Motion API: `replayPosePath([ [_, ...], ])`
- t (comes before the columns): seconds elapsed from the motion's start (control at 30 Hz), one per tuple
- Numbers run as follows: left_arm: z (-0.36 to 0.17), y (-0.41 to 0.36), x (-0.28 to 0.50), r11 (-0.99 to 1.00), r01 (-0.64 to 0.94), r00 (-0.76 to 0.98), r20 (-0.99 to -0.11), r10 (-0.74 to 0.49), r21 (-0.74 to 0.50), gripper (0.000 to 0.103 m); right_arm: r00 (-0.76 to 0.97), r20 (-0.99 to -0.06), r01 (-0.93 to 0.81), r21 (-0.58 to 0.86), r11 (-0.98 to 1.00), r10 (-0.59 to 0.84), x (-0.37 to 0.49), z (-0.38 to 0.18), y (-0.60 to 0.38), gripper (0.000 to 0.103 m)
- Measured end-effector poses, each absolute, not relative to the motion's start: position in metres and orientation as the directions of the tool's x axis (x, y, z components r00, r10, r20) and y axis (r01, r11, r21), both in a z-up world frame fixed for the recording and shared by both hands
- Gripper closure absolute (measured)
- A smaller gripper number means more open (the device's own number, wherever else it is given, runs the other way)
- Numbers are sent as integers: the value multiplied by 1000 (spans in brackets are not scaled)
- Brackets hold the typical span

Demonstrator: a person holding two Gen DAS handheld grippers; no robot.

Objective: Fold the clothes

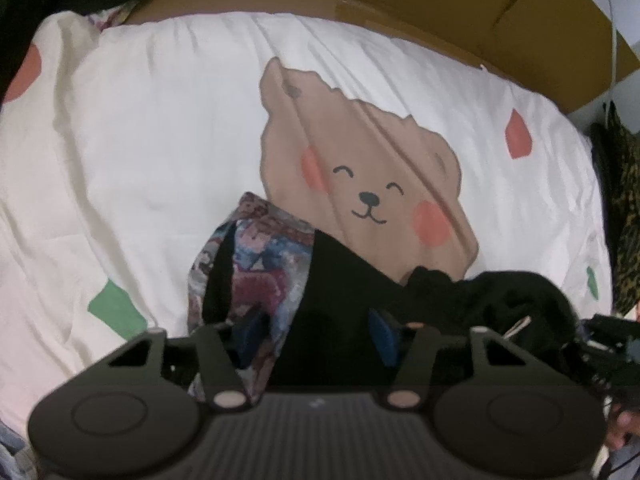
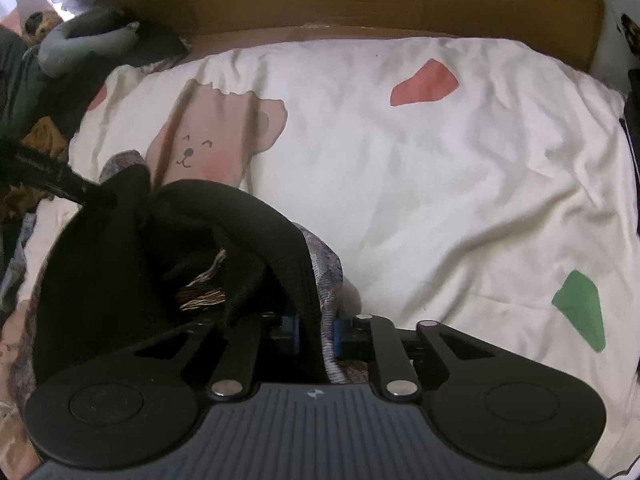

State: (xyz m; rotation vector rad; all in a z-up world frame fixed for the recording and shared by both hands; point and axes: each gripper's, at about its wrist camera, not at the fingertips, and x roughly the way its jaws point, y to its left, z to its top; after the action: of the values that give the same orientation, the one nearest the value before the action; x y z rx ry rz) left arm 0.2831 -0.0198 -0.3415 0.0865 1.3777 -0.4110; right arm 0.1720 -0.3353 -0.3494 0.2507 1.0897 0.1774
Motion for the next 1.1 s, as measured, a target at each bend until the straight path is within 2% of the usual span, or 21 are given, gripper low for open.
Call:
replayPosePath([
  [0.07, -341, -20, 281, 930, 329, 139, -966, -217, -162, 63, 467, -838, 40, 338, 940, 282, 169, -347, -344, 93],
  [0.27, -331, -10, 278, 928, 314, 138, -958, -251, -198, 89, 492, -835, 74, 321, 944, 245, 161, -335, -352, 95],
  [0.57, -296, 16, 254, 886, 307, 118, -909, -399, -349, 100, 531, -825, 105, 293, 950, 196, 149, -316, -371, 96],
  [0.8, -309, 21, 245, 894, 306, 87, -925, -370, -328, 100, 546, -818, 127, 292, 948, 179, 137, -305, -385, 96],
  [0.83, -311, 21, 246, 896, 304, 86, -927, -366, -325, 99, 547, -818, 134, 295, 946, 178, 135, -305, -387, 96],
  [0.9, -310, 20, 249, 896, 317, 109, -926, -361, -312, 91, 547, -818, 135, 295, 946, 177, 130, -303, -388, 96],
  [0.93, -307, 18, 250, 896, 331, 130, -926, -354, -296, 85, 546, -819, 135, 293, 947, 176, 128, -302, -388, 96],
  [1.0, -303, 15, 252, 898, 353, 173, -925, -337, -261, 64, 541, -821, 137, 298, 945, 181, 125, -302, -390, 96],
  [1.03, -302, 14, 255, 900, 357, 192, -923, -333, -250, 50, 532, -825, 137, 305, 943, 190, 125, -304, -390, 96],
  [1.07, -302, 14, 256, 902, 355, 208, -920, -332, -245, 44, 523, -829, 137, 311, 940, 199, 124, -306, -390, 96],
  [1.1, -302, 14, 259, 904, 355, 217, -919, -330, -241, 43, 513, -833, 136, 318, 938, 208, 124, -308, -391, 96],
])
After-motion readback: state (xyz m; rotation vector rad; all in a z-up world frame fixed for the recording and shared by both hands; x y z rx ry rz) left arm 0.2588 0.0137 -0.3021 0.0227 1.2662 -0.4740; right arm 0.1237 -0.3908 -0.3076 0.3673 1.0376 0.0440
